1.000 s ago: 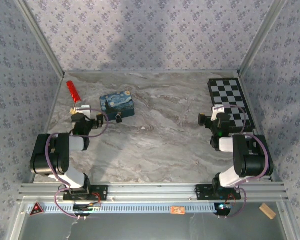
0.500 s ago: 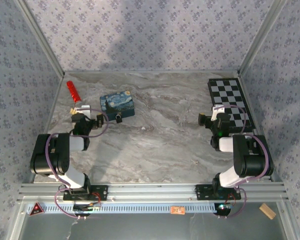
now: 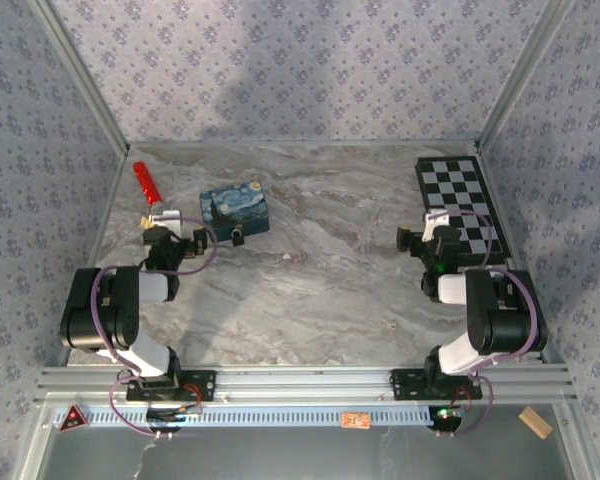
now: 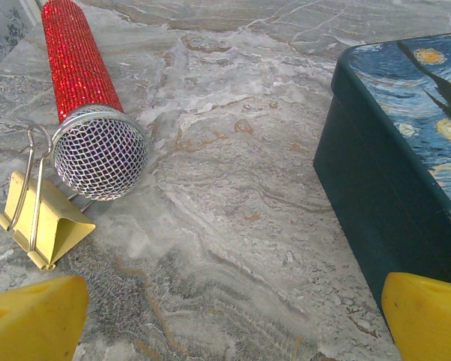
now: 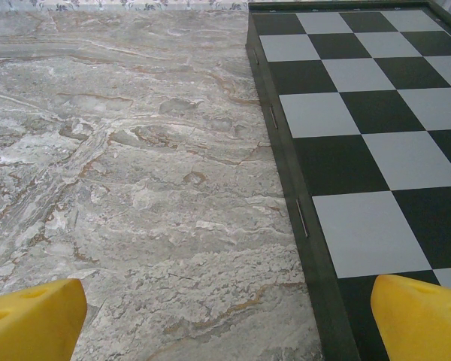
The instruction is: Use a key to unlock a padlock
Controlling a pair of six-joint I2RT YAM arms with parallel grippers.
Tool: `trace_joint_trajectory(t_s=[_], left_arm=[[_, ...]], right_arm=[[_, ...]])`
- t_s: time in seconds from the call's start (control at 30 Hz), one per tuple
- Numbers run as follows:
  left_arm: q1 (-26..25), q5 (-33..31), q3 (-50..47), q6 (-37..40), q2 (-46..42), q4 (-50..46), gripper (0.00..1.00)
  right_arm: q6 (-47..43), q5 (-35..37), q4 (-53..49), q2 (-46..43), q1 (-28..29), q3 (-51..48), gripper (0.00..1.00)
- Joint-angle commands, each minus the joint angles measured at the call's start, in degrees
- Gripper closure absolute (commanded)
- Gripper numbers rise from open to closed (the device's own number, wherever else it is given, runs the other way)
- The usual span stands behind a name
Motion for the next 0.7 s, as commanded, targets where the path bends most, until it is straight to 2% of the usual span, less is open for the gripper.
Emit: trace_joint_trajectory(t_s=[0.0,0.1,0.2,0.3,0.4,0.5,0.63,0.67], left_arm=[[0.4,1.4,1.0,-0.5,-0.7,0.7,0.0],[0.2,0.7,0.7,-0.4,-1.8,0.2,0.0],[-1.3,-2.8,2.0,-0.3,-7.8,-7.4,0.0],[-4.2,-7.7,4.2,0.0,-14.8,-17.6,0.0],[-7.9,-12.5,4.1,-0.8,-22.8,-22.2,0.0],[-8.8,-13.0,6.0,-7.6,-29.7,-30.2,0.0],[-8.8,-16.9,12.4,-26.7,-35.7,-47.6,0.0],[-8.7,-16.0,14.0,-28.2,-36.4,-51.5,0.0]], right_arm=[[-0.7,-0.3,0.2,0.4,-0.4,0.9,0.01],[-1.2,-1.0,0.0,-0.1,-0.2,0.8,0.01],[-3.0,-1.6,-3.2,-3.4,1.0,1.3,0.01],[-4.5,-0.9,-7.6,-9.6,2.5,1.0,0.01],[-6.2,1.5,-14.0,-19.0,5.3,1.4,0.01],[-3.3,-1.9,-22.1,-28.2,6.4,3.7,0.01],[2.4,-8.9,-36.1,-39.2,7.4,8.3,0.01],[4.4,-10.1,-39.1,-41.2,7.5,9.2,0.01]])
